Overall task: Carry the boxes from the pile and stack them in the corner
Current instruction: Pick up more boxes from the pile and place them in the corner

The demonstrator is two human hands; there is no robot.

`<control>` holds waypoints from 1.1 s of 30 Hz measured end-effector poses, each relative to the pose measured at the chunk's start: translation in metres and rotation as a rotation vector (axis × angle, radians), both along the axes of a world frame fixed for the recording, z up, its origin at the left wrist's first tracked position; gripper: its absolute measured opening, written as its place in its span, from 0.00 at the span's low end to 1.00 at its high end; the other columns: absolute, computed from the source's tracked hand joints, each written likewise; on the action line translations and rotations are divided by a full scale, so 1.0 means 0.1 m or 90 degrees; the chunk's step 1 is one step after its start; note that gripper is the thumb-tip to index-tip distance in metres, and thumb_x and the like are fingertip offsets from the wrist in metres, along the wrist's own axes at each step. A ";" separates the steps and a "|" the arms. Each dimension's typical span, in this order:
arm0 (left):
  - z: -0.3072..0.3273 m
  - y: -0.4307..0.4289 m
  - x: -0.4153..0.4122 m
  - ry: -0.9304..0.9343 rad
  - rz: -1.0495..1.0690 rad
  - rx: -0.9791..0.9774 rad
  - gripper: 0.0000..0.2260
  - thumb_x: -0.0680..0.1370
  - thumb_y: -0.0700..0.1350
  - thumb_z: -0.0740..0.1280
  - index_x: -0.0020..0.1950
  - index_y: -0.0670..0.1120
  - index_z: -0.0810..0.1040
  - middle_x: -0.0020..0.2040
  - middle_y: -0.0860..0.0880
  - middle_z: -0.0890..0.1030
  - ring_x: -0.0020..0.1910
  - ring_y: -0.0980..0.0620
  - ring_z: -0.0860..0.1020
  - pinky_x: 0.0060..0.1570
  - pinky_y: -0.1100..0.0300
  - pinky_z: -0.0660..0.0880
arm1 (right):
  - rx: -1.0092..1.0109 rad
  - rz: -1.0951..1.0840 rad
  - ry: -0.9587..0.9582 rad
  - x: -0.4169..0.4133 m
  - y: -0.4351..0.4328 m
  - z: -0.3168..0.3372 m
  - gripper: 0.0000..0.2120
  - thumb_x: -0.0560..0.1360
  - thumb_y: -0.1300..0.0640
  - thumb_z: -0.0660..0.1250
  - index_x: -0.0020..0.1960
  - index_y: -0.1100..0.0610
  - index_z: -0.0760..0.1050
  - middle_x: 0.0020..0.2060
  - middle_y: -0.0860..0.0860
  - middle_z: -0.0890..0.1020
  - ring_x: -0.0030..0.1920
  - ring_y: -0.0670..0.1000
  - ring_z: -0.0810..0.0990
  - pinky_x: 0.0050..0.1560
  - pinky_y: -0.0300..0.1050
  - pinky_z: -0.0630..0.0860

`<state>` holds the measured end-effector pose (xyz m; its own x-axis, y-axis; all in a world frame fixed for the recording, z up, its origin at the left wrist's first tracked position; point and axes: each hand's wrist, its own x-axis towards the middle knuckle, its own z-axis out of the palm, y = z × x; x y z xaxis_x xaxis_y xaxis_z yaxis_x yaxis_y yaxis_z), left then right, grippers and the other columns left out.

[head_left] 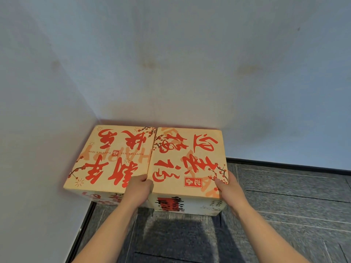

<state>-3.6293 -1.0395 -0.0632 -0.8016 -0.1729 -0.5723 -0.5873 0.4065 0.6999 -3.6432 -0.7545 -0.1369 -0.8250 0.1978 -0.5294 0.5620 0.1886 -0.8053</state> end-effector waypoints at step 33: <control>0.04 0.19 -0.02 -0.013 0.035 -0.084 0.11 0.78 0.34 0.60 0.36 0.44 0.68 0.31 0.48 0.64 0.29 0.51 0.61 0.30 0.59 0.54 | 0.048 0.015 -0.031 0.11 -0.13 0.01 0.17 0.85 0.54 0.63 0.69 0.43 0.63 0.56 0.43 0.80 0.50 0.41 0.80 0.41 0.42 0.76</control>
